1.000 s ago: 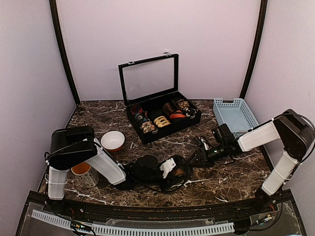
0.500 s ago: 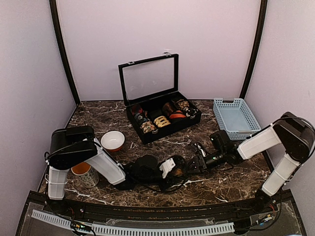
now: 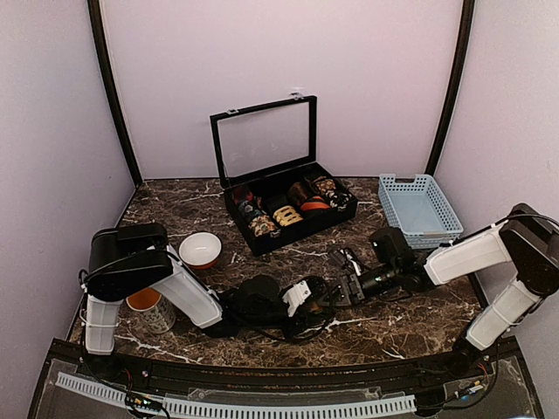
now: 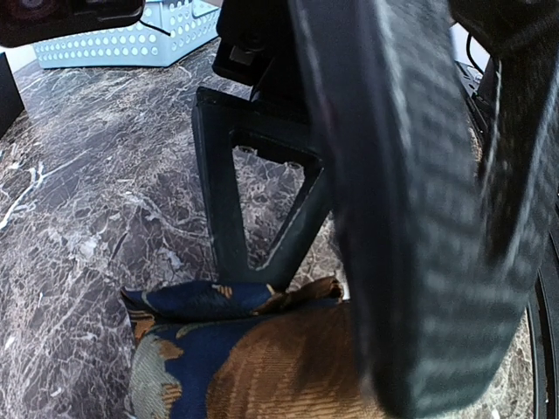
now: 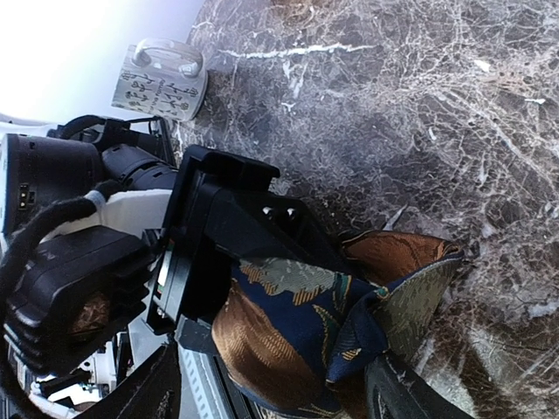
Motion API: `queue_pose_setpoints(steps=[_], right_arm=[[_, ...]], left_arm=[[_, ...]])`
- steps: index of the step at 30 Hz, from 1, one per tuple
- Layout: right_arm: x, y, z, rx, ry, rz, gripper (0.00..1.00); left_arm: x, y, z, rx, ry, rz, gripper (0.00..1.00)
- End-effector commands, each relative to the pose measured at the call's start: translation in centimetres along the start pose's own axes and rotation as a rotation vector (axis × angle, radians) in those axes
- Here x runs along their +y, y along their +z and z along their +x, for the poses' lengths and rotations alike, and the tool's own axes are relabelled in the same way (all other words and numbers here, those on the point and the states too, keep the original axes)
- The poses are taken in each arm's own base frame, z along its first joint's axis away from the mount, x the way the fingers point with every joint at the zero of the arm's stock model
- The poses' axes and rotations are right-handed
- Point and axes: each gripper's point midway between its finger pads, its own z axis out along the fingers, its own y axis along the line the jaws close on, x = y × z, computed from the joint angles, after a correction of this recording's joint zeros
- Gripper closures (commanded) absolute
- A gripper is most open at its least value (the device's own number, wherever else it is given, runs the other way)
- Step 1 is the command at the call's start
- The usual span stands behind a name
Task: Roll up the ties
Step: Pick up the tie from the center of the board.
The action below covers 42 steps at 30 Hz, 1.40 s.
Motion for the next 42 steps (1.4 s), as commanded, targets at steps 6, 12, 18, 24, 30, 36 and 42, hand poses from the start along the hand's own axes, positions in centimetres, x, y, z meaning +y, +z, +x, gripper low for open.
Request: queue_pose_setpoints(steps=[6, 12, 18, 24, 30, 36, 42], right_arm=[[-2.8, 0.8, 1.0, 0.09, 0.01, 0.203, 0.29], [-3.7, 0.4, 1.3, 0.107, 0.032, 0.267, 0.28], [-1.8, 0.8, 0.8, 0.102, 0.019, 0.177, 0.5], [0.1, 1.7, 1.2, 0.143, 0.021, 0.106, 0.35], [-0.4, 1.8, 1.3, 0.14, 0.015, 0.142, 0.44], [-2.2, 1.9, 1.7, 0.148, 0.037, 0.213, 0.95], [-2.4, 1.7, 1.9, 0.14, 0.038, 0.221, 1.0]], left_arm=[[0.2, -0.9, 5.8, 0.198, -0.01, -0.002, 0.77], [0.2, -0.8, 5.5, 0.192, -0.006, -0.002, 0.77], [0.2, -0.7, 5.3, 0.188, -0.001, 0.001, 0.77], [0.4, -0.7, 5.4, 0.191, -0.006, 0.0, 0.77], [0.4, -0.7, 5.6, 0.193, -0.008, 0.0, 0.77], [0.4, -0.8, 5.5, 0.194, -0.01, -0.004, 0.73], [0.8, -1.5, 2.6, 0.149, -0.006, -0.029, 0.43]])
